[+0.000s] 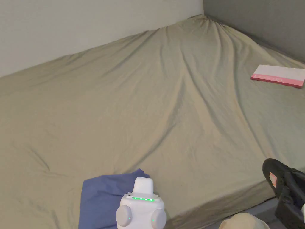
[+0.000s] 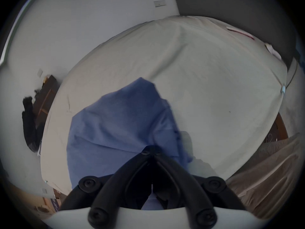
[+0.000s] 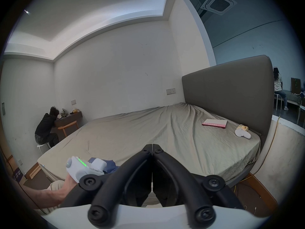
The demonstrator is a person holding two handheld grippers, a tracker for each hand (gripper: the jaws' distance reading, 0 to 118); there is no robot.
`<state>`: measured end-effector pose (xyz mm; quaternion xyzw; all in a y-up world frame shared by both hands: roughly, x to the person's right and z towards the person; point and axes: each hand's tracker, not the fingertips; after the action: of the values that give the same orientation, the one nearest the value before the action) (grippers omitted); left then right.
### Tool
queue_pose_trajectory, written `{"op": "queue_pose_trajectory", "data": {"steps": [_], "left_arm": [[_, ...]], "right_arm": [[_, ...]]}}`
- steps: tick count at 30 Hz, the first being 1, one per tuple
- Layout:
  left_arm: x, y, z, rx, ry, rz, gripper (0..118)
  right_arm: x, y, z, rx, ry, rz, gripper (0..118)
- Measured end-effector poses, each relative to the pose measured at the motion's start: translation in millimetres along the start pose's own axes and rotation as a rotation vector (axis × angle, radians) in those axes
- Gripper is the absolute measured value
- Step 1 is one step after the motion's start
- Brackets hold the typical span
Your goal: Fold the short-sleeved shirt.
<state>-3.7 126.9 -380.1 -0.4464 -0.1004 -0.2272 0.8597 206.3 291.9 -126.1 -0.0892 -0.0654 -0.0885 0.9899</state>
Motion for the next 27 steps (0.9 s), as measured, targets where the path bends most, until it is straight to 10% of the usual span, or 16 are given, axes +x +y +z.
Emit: {"op": "queue_pose_trajectory", "data": {"steps": [10, 15, 22, 27], "left_arm": [[12.6, -2.8, 44.7, 0.106, -0.352, 0.052, 0], [-87.6, -33.0, 107.6, 0.364, -0.694, 0.293, 0], [-255.9, -87.3, 181.2, 0.632, -0.421, 0.257, 0], [-316.9, -153.2, 171.9, 0.724, -0.367, 0.648, 0]], "right_arm": [[-6.6, 10.3, -1.3, -0.004, 0.024, 0.042, 0], [-20.5, 27.7, -5.3, 0.022, 0.063, 0.097, 0], [-55.1, 58.9, -35.2, 0.066, 0.178, 0.220, 0], [-92.3, 57.7, -64.2, -0.023, 0.313, 0.270, 0]]}}
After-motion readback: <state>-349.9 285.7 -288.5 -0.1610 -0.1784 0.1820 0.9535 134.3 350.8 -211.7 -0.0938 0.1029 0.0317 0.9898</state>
